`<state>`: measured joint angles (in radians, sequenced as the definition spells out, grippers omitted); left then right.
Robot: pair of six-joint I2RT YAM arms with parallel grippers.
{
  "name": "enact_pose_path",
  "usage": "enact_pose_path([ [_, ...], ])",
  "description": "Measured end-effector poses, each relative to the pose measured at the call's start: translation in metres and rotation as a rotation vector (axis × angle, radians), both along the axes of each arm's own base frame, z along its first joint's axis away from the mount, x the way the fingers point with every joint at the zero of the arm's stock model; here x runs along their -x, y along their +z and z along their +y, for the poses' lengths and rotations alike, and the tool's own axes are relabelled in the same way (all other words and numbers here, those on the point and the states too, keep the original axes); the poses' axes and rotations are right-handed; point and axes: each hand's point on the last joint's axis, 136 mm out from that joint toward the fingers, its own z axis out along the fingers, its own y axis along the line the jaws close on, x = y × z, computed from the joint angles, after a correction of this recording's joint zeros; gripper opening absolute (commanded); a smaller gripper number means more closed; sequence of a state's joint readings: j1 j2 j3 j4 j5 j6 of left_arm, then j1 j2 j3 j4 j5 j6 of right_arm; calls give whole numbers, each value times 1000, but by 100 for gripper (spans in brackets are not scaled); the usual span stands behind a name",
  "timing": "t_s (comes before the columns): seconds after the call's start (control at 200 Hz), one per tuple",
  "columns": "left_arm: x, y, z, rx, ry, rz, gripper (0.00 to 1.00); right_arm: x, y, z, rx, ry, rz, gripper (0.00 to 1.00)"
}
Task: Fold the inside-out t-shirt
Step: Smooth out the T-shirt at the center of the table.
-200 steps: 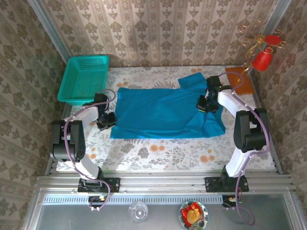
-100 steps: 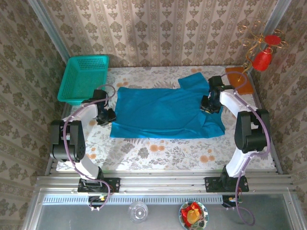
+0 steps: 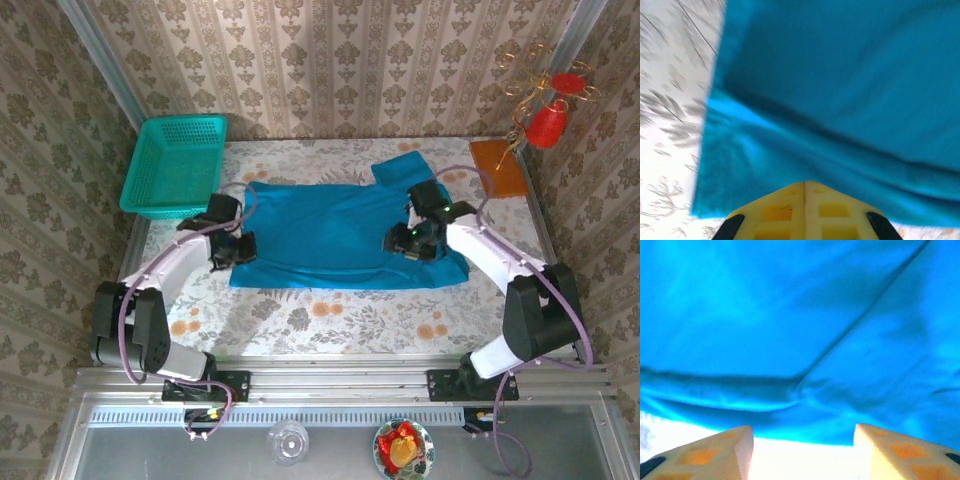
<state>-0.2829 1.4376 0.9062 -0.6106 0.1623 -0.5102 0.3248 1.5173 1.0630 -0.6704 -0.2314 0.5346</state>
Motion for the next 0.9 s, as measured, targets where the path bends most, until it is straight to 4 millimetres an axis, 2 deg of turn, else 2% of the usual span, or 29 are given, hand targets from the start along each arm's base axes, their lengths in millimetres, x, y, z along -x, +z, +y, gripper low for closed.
enact_pose_path([
  [0.15, 39, -43, 6, -25, 9, 132, 2, 36, -22, 51, -61, 114, 62, 72],
  [0.24, 49, -58, 10, -43, 21, 183, 2, 37, -30, 73, -97, 141, 65, 77],
  [0.36, 45, -58, 13, -40, 36, 177, 1, 30, -41, 90, -136, 135, 69, 79],
  [0.58, 44, -58, 14, -26, 46, 183, 0, 17, -64, 101, -155, 92, 97, 81],
  [0.74, 45, -58, 15, -15, 52, 188, 0, -12, -55, 110, -181, 69, 51, 81],
  [0.895, 45, -58, 17, -4, 63, 185, 0, -40, -49, 98, -201, 11, 12, 81],
])
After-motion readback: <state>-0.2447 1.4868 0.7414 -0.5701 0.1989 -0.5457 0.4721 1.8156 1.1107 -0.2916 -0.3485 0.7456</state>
